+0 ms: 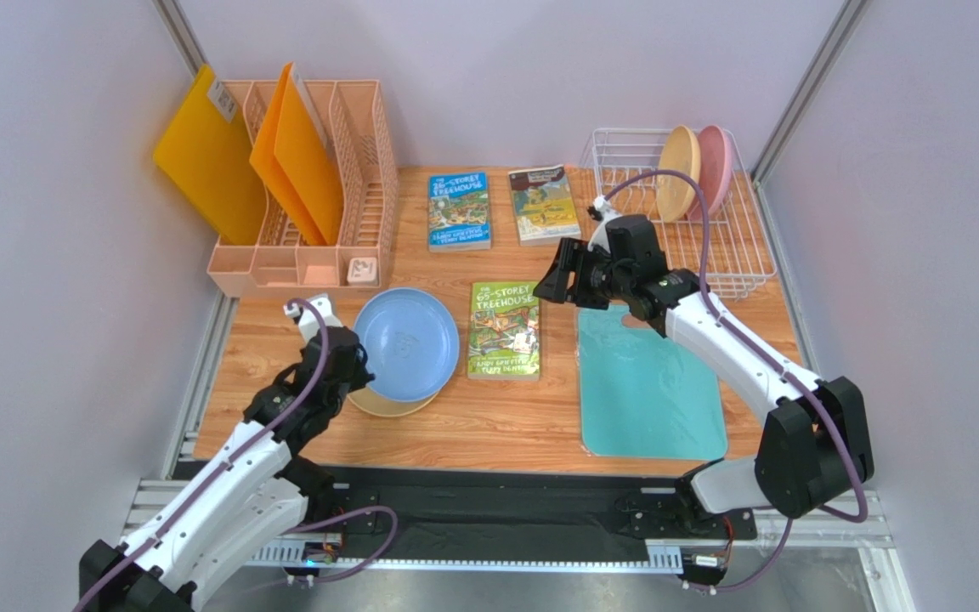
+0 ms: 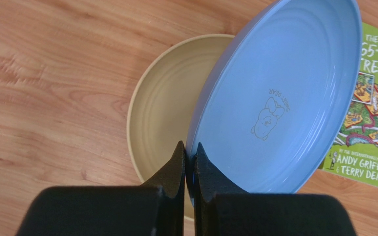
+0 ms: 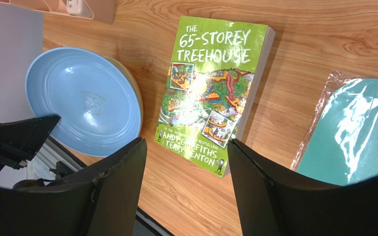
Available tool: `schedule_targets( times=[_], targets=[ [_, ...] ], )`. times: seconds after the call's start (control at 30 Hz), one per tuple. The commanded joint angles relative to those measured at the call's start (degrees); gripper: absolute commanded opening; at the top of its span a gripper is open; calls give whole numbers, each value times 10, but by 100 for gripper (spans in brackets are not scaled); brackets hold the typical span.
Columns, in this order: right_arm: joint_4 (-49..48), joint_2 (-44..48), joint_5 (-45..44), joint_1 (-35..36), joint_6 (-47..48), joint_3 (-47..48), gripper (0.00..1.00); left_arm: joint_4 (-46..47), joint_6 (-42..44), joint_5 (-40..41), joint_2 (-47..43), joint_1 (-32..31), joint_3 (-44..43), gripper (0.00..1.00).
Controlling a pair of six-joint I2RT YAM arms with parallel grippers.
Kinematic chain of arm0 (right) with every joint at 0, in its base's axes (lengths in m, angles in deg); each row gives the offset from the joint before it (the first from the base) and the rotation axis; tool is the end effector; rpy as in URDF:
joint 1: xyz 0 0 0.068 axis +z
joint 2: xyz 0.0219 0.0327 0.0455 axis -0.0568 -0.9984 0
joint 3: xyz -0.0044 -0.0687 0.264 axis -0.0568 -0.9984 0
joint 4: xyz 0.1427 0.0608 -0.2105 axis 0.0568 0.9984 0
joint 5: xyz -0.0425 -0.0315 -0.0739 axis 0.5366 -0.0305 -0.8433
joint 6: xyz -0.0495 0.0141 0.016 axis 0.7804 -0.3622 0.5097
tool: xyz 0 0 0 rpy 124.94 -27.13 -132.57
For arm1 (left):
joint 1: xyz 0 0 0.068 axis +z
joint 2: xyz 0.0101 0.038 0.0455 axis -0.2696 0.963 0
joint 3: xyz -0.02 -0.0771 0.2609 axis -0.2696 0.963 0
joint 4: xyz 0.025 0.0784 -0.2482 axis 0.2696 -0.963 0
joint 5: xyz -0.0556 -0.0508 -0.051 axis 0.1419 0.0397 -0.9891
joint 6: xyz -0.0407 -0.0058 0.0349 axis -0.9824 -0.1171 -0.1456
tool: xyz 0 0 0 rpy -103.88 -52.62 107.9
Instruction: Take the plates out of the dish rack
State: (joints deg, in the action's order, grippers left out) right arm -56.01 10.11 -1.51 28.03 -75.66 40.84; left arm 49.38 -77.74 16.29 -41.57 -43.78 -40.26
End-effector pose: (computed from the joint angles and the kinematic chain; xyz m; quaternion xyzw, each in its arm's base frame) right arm 0.2738 0.1378 0.2785 -0.0279 0.9000 0.3071 0.3082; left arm 0.1393 -0.0576 0.2229 -0.1812 0.8720 -0.0663 0.4500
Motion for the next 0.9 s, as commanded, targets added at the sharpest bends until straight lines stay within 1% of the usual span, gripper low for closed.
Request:
schedule_targets(
  times=[0.0, 0.23, 0.27, 0.3, 0.37, 0.43, 0.47, 0.53, 0.57, 0.67, 0.7, 0.73, 0.77, 0.8, 0.87],
  targets=[
    [9, 2, -10, -6, 19, 24, 67, -18, -43, 38, -6, -1, 7, 0],
    [21, 2, -23, -18, 33, 26, 67, -22, -59, 38, 11, -1, 14, 0],
    [26, 2, -28, -18, 35, 29, 67, -25, -63, 38, 10, -1, 16, 2],
    [30, 4, -31, -21, 40, 32, 67, -26, -64, 37, 8, -1, 17, 10],
    [44, 5, -49, -24, 52, 39, 67, -26, -64, 36, 4, -1, 19, 12],
    [55, 6, -70, -27, 60, 51, 67, -28, -63, 34, -2, -1, 22, 20],
    [62, 7, -78, -28, 68, 56, 67, -28, -64, 34, -5, -1, 23, 27],
    [73, 7, -99, -32, 74, 68, 67, -28, -64, 28, -9, -1, 23, 31],
    [77, 7, -107, -32, 78, 72, 67, -28, -63, 27, -11, -1, 24, 40],
    [91, 5, -140, -39, 90, 88, 68, -28, -58, 22, -13, -1, 23, 53],
    [93, 4, -150, -40, 96, 94, 69, -28, -57, 20, -14, -1, 23, 54],
    [98, 5, -169, -44, 99, 101, 70, -28, -55, 17, -15, -1, 22, 56],
    [99, 5, -198, -46, 102, 106, 70, -28, -55, 16, -16, -1, 21, 65],
    [99, 3, -213, -50, 106, 109, 72, -28, -55, 17, -17, -1, 20, 68],
    [101, 0, -276, -60, 119, 127, 73, -23, -47, 12, -20, -1, 17, 74]
  ],
)
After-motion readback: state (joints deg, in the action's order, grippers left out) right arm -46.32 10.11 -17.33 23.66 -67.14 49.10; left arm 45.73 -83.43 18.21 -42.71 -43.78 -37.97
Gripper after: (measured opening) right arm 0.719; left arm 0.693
